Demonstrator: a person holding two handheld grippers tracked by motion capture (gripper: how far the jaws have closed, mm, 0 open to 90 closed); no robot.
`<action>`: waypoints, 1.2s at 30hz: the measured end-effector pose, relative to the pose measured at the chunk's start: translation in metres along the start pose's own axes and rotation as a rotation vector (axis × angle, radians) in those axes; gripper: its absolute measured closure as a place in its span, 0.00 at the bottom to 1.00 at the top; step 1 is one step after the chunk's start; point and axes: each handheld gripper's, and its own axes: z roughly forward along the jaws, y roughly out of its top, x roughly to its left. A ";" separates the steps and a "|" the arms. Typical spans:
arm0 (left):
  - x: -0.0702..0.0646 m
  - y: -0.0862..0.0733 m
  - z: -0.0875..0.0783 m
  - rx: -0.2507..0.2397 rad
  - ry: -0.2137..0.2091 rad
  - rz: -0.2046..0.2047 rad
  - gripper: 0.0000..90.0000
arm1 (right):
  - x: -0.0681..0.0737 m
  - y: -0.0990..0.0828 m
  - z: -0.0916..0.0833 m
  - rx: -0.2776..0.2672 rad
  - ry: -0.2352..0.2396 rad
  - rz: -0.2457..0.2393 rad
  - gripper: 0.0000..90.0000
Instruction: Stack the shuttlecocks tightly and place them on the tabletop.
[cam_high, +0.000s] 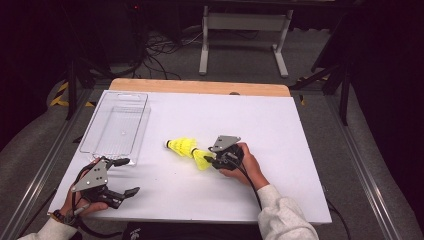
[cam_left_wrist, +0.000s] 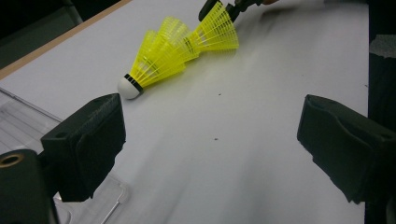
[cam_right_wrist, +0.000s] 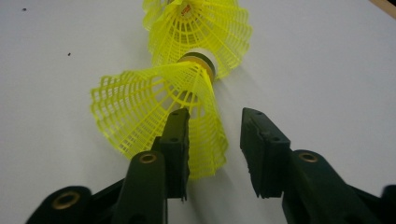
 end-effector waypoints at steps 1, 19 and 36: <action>0.000 0.000 0.000 0.002 0.000 0.000 0.10 | 0.000 -0.001 -0.003 -0.001 -0.008 0.008 0.63; -0.001 0.001 -0.002 -0.008 0.009 0.004 0.10 | 0.045 -0.010 -0.048 -0.088 -0.062 0.039 0.42; 0.000 0.001 -0.002 -0.004 0.011 0.008 0.09 | 0.068 -0.004 0.004 -0.008 -0.039 0.056 0.27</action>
